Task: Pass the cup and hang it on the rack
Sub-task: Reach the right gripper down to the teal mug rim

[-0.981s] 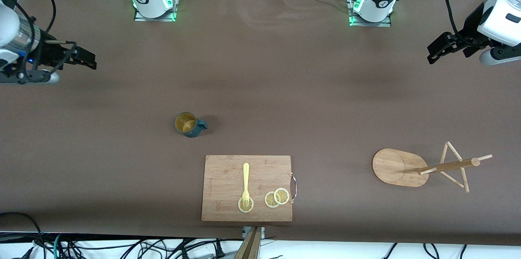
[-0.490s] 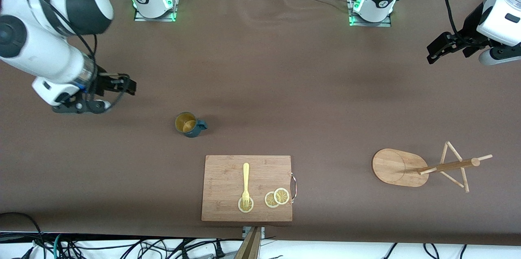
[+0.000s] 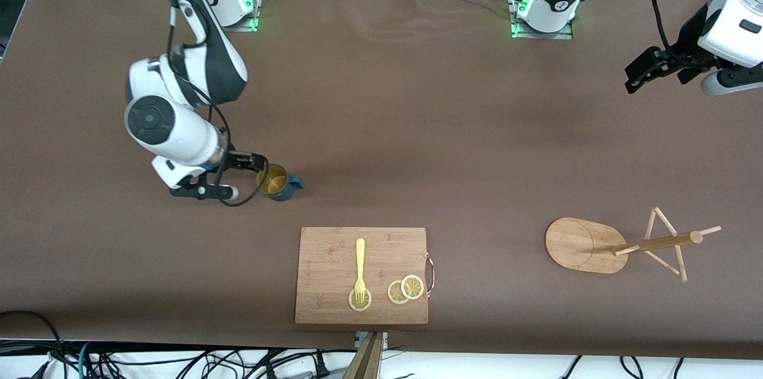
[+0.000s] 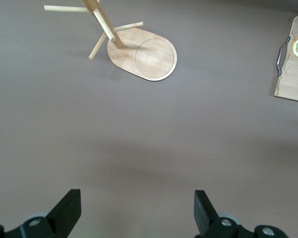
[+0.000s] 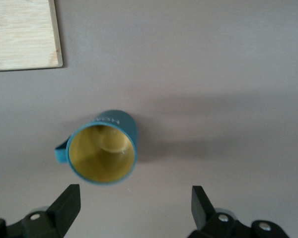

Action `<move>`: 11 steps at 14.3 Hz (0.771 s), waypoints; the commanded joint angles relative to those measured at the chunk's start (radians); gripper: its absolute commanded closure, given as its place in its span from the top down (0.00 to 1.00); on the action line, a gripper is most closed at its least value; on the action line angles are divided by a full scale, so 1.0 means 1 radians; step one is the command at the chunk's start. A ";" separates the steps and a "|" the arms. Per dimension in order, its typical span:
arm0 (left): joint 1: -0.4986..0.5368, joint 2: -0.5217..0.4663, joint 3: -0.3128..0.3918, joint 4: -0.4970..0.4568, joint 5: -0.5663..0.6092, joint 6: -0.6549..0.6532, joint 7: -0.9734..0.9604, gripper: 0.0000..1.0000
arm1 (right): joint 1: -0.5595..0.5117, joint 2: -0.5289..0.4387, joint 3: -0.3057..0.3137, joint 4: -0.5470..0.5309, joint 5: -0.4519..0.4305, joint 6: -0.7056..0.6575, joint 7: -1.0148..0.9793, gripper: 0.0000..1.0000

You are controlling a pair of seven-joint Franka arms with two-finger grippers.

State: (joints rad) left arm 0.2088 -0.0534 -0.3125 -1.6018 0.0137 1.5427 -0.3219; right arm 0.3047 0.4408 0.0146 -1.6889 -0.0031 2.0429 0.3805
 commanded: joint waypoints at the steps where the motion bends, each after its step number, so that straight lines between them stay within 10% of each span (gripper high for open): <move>1: 0.009 0.000 -0.003 0.008 -0.021 0.000 0.023 1.00 | 0.004 0.019 -0.007 -0.054 0.011 0.107 0.037 0.95; 4: 0.009 -0.002 -0.003 0.008 -0.021 0.002 0.021 1.00 | 0.010 0.035 -0.007 -0.113 0.009 0.189 0.083 0.79; 9: 0.009 0.000 -0.003 0.008 -0.021 0.002 0.021 1.00 | 0.040 0.071 -0.008 -0.137 0.006 0.244 0.083 0.05; 11: 0.009 0.000 -0.003 0.010 -0.021 0.002 0.021 1.00 | 0.042 0.070 -0.008 -0.130 0.005 0.243 0.081 0.00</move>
State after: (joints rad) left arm 0.2088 -0.0533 -0.3125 -1.6018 0.0137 1.5428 -0.3219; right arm 0.3379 0.5187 0.0125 -1.8136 -0.0031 2.2710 0.4523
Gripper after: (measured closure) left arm 0.000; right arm 0.811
